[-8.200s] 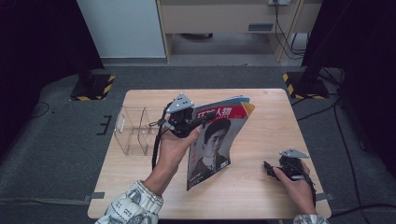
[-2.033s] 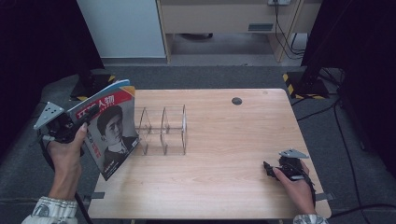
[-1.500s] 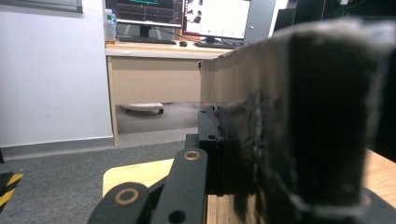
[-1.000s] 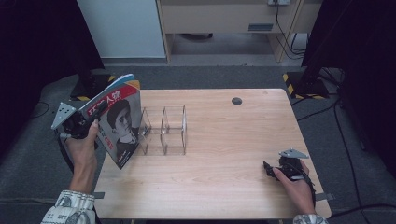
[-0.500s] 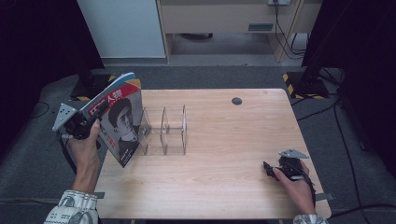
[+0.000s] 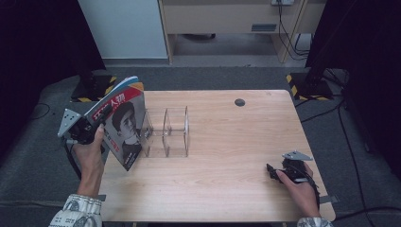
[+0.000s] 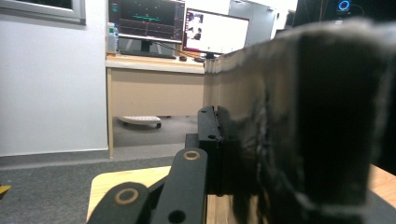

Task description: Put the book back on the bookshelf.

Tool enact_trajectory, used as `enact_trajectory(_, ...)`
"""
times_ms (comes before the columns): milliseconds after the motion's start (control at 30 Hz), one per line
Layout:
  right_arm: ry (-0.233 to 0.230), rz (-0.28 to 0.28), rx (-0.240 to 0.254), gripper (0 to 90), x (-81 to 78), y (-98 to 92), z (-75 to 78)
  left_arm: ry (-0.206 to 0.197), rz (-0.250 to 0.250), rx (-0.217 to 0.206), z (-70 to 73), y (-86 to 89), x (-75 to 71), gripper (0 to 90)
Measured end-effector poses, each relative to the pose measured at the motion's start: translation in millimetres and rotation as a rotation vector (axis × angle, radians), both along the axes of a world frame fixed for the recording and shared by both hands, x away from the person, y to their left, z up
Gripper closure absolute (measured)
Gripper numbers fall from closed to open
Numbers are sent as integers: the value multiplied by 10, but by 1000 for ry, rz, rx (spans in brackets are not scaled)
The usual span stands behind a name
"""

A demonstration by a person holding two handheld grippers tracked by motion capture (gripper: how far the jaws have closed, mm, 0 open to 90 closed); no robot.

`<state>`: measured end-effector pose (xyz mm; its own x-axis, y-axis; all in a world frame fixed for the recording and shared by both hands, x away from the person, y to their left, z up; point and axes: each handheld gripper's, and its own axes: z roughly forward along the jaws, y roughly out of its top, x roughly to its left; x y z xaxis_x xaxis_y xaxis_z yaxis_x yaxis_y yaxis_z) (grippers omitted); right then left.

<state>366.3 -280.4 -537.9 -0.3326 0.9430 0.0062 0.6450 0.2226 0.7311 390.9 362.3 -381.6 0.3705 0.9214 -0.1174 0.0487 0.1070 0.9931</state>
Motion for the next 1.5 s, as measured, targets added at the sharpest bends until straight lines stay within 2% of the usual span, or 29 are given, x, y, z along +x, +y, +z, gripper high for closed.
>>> enact_trajectory(133,-1,4,-2,160,-2,-1,0,-5,-1,-23,-38,36,-27,865)
enact_trajectory(367,1,4,1,161,-5,1,0,-7,6,-33,-60,49,-43,861)
enact_trajectory(500,-2,8,-1,160,-7,0,-1,2,6,-49,-74,65,-52,856)
enact_trajectory(533,-2,7,-1,160,-7,1,-1,12,13,-63,-77,74,-61,851)
enact_trajectory(800,-2,9,-2,160,-9,1,-1,13,2,-10,-62,16,-90,845)
enact_trajectory(867,-2,7,-1,160,-10,2,-1,14,5,-12,-66,20,-91,844)
enact_trajectory(1000,2,7,2,160,-21,7,0,26,10,-43,-81,57,-105,839)
enact_trajectory(1500,3,13,0,160,-33,6,2,48,24,-42,-91,83,-109,824)
